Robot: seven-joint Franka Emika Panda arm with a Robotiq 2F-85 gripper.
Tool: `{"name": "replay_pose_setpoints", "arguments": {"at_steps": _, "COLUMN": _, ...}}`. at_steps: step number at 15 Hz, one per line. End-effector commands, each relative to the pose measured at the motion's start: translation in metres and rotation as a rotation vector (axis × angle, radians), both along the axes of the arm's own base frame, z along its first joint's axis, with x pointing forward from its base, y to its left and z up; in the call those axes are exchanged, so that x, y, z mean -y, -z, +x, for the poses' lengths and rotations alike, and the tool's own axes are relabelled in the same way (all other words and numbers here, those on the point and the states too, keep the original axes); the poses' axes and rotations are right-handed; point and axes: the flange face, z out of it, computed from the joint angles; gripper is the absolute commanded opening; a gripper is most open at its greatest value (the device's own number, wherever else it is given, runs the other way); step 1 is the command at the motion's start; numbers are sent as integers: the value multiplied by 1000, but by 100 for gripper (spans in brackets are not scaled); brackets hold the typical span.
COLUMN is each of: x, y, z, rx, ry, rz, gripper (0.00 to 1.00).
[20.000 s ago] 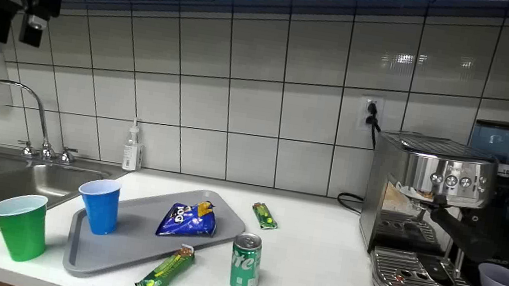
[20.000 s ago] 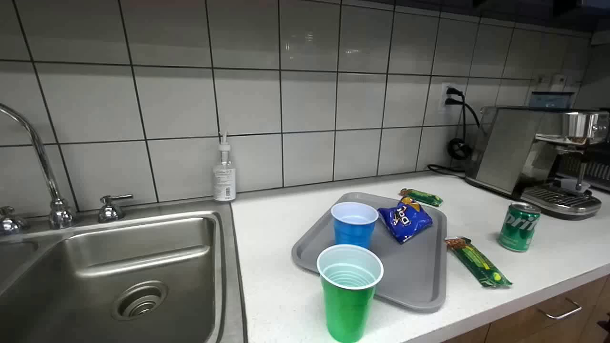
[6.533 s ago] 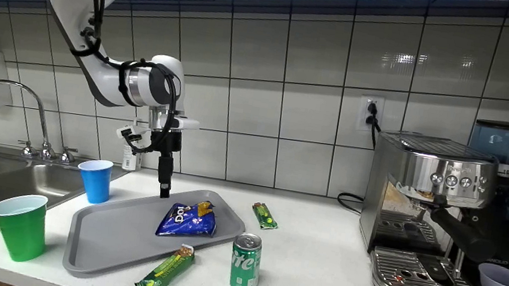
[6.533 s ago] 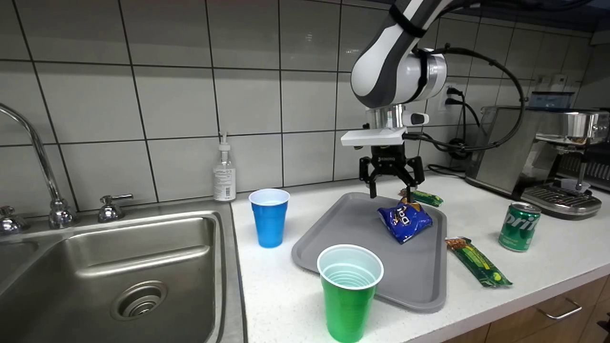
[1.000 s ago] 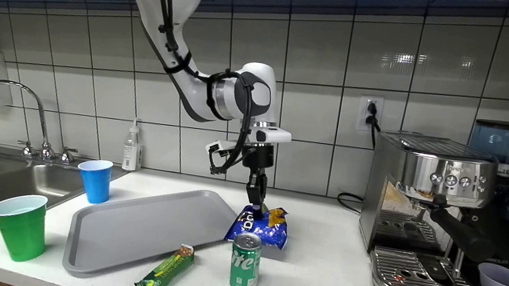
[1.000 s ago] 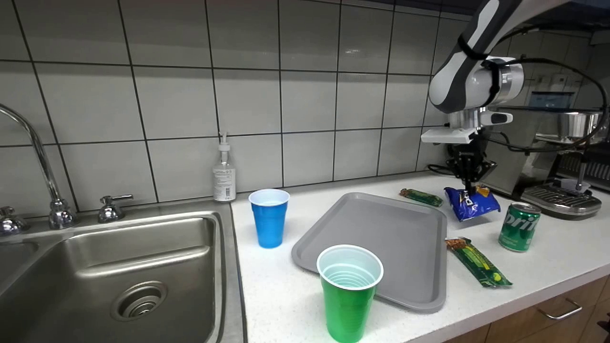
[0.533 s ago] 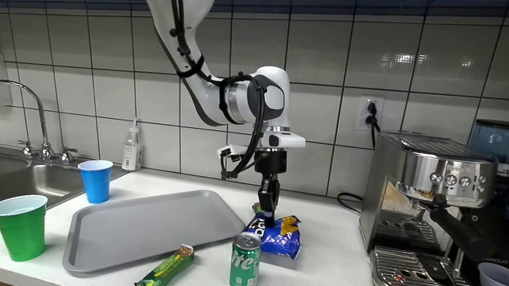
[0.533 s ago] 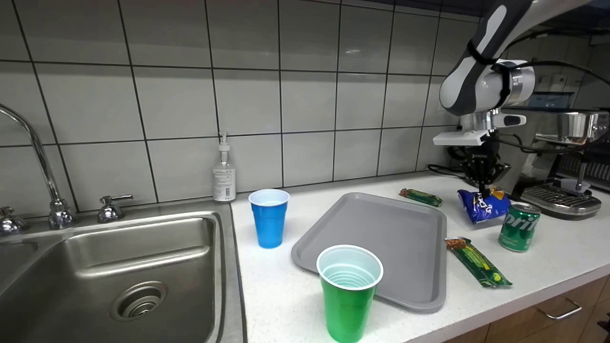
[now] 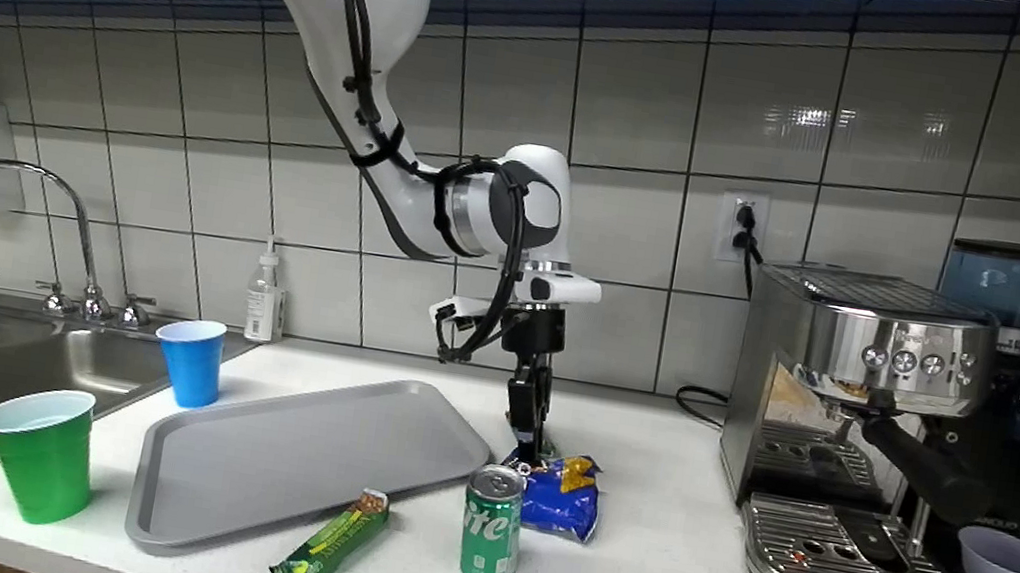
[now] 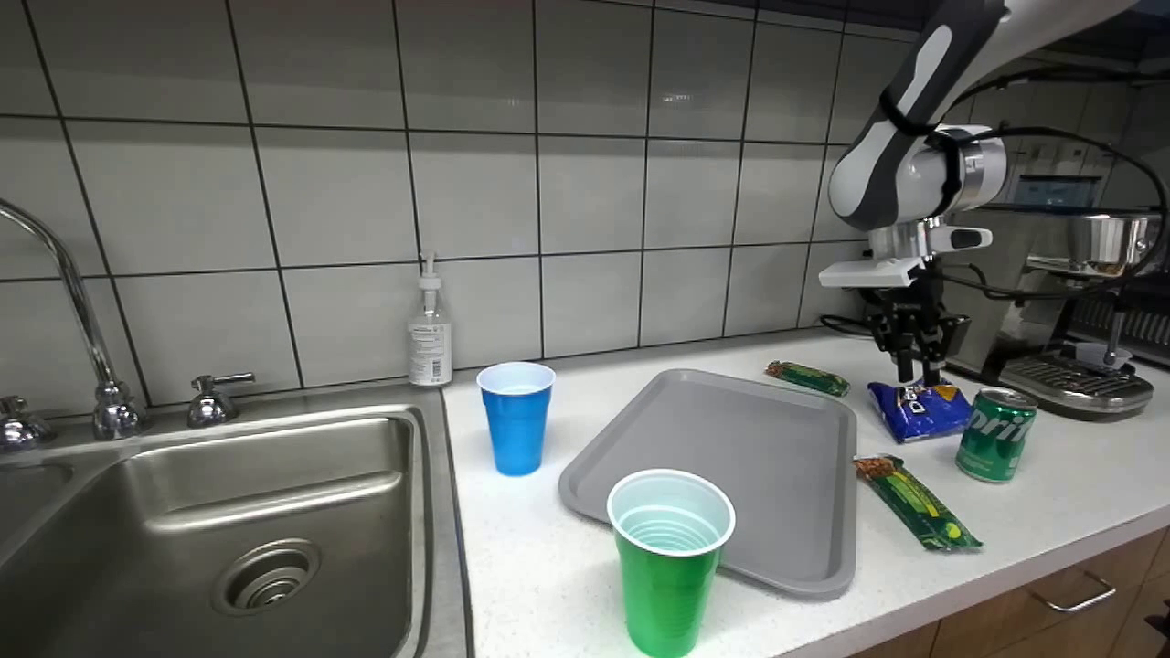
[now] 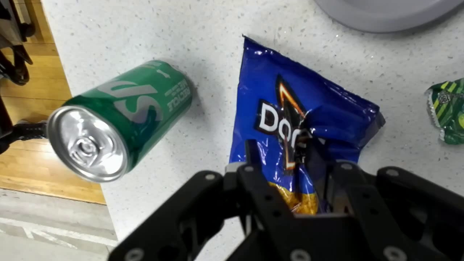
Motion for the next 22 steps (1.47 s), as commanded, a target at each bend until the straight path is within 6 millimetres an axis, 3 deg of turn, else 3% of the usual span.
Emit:
{"name": "replay_pose_setpoints", "arguments": {"at_steps": 1, "x": -8, "y": -8, "z": 10, "rx": -11, "ry": -10, "rz": 3, "gripper": 70}}
{"name": "replay_pose_setpoints", "arguments": {"at_steps": 5, "x": -14, "y": -15, "z": 18, "rx": 4, "ry": -12, "rz": 9, "gripper": 99}}
{"name": "replay_pose_setpoints", "arguments": {"at_steps": 11, "x": -30, "y": -18, "z": 30, "rx": 32, "ry": -23, "rz": 48, "gripper": 100}}
{"name": "replay_pose_setpoints", "arguments": {"at_steps": 12, "x": -24, "y": -13, "z": 23, "rx": 26, "ry": -25, "rz": 26, "gripper": 100}}
{"name": "replay_pose_setpoints", "arguments": {"at_steps": 22, "x": -33, "y": -11, "z": 33, "rx": 37, "ry": 4, "rz": 37, "gripper": 100}}
